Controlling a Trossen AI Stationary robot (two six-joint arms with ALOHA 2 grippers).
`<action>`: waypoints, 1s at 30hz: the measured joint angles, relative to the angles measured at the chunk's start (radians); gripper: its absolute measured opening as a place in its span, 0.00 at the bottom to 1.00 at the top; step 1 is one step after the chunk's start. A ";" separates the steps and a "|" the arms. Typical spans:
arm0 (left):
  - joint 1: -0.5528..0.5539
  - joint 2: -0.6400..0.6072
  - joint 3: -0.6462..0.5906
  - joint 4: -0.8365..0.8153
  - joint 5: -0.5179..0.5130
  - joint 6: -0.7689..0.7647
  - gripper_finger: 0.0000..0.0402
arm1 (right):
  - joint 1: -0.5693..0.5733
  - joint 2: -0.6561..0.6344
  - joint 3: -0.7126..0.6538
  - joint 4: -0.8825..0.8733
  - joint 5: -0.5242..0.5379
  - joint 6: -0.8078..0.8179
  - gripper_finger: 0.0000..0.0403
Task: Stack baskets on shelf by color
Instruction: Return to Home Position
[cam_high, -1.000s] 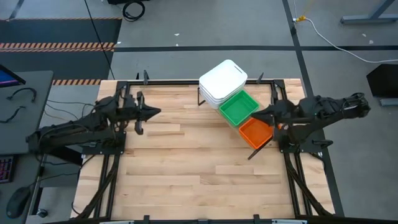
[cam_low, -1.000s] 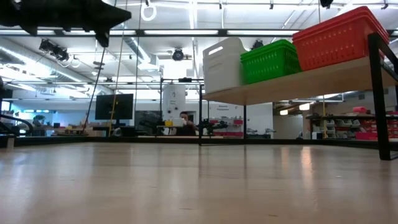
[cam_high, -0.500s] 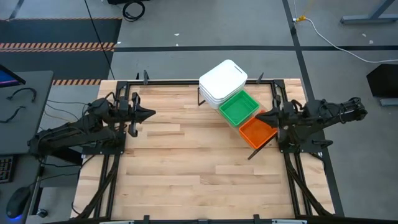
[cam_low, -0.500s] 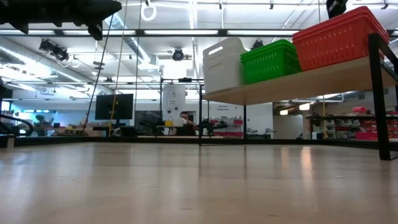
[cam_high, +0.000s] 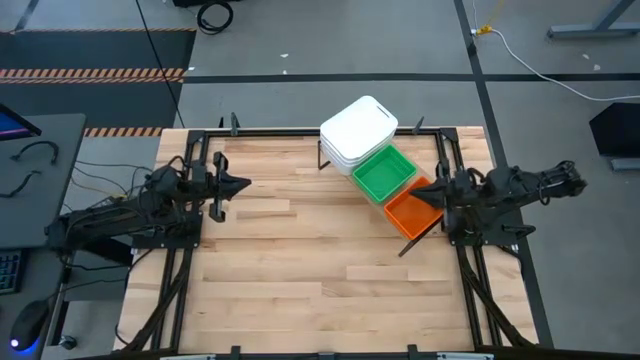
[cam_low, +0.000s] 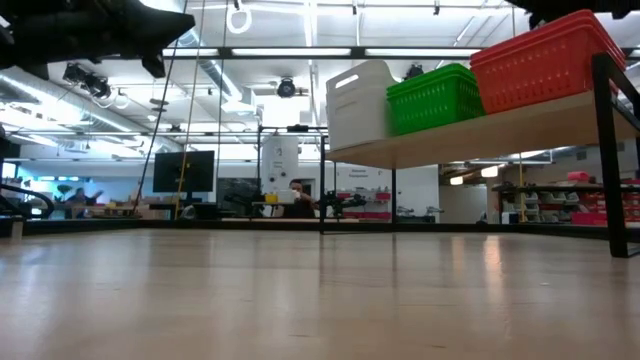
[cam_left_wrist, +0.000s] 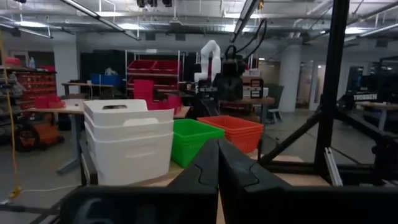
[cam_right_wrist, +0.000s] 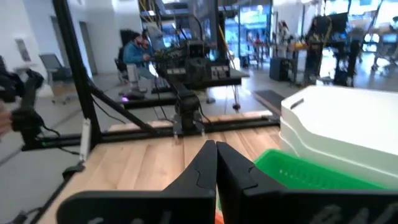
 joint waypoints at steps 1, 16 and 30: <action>0.000 0.000 0.000 -0.002 0.000 0.000 0.00 | 0.000 -0.018 -0.010 0.010 -0.005 -0.003 0.01; 0.053 0.002 0.000 -0.202 0.031 0.038 0.00 | 0.000 -0.291 -0.184 0.027 -0.048 -0.028 0.01; 0.053 0.002 -0.046 -0.182 0.111 0.021 0.00 | 0.000 -0.320 -0.270 0.079 -0.224 -0.042 0.01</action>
